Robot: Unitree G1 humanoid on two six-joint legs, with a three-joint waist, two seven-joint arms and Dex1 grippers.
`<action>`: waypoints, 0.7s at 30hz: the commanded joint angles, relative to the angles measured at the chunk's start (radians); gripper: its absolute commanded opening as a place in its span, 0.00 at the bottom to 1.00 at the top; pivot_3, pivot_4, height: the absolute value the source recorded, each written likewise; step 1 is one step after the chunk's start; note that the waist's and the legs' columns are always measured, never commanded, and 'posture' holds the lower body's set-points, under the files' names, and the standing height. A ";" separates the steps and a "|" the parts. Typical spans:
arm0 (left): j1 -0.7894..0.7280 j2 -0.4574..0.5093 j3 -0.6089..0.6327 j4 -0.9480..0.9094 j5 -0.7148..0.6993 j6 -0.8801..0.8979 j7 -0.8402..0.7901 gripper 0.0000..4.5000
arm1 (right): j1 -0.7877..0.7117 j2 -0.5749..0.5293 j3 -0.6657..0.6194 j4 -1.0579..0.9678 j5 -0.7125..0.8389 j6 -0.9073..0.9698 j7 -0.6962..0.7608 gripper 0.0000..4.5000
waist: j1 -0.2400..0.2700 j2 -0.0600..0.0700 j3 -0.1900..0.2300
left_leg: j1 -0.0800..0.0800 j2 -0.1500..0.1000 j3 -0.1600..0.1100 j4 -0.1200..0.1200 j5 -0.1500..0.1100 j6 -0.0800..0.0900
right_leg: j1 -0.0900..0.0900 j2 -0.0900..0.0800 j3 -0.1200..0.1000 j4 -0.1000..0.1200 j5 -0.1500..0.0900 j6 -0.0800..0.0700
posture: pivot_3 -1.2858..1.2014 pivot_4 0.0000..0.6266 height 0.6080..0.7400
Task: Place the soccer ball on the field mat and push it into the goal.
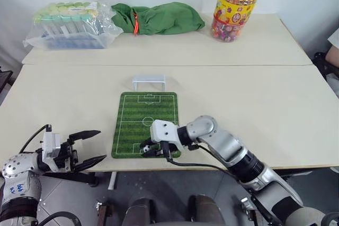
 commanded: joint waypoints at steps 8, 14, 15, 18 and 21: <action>0.046 0.011 0.039 -0.067 -0.037 0.002 -0.061 1.00 | -0.057 0.050 -0.011 0.131 -0.034 -0.104 0.027 0.19 | -0.005 0.000 0.000 | 0.000 0.000 0.000 0.000 0.000 0.000 | 0.000 0.000 0.000 0.000 0.000 0.000 | 0.52 0.24 1.00; 0.031 0.004 0.033 -0.061 -0.030 0.000 -0.049 1.00 | -0.051 0.041 -0.006 0.142 -0.044 -0.119 0.062 0.19 | -0.014 0.000 0.000 | 0.000 0.000 0.000 0.000 0.000 0.000 | 0.000 0.000 0.000 0.000 0.000 0.000 | 0.52 0.24 1.00; 0.028 0.002 0.032 -0.060 -0.028 0.000 -0.047 1.00 | -0.049 0.042 -0.007 0.145 -0.046 -0.121 0.063 0.19 | -0.016 0.000 0.000 | 0.000 0.000 0.000 0.000 0.000 0.000 | 0.000 0.000 0.000 0.000 0.000 0.000 | 0.52 0.24 1.00; 0.018 -0.001 0.030 -0.055 -0.026 -0.001 -0.042 1.00 | -0.047 0.044 -0.008 0.158 -0.056 -0.128 0.062 0.19 | -0.018 0.000 0.000 | 0.000 0.000 0.000 0.000 0.000 0.000 | 0.000 0.000 0.000 0.000 0.000 0.000 | 0.52 0.24 1.00; 0.009 -0.003 0.029 -0.050 -0.023 -0.002 -0.039 1.00 | -0.046 0.045 -0.009 0.166 -0.060 -0.131 0.060 0.35 | -0.018 0.000 0.000 | 0.000 0.000 0.000 0.000 0.000 0.000 | 0.000 0.000 0.000 0.000 0.000 0.000 | 0.52 0.24 1.00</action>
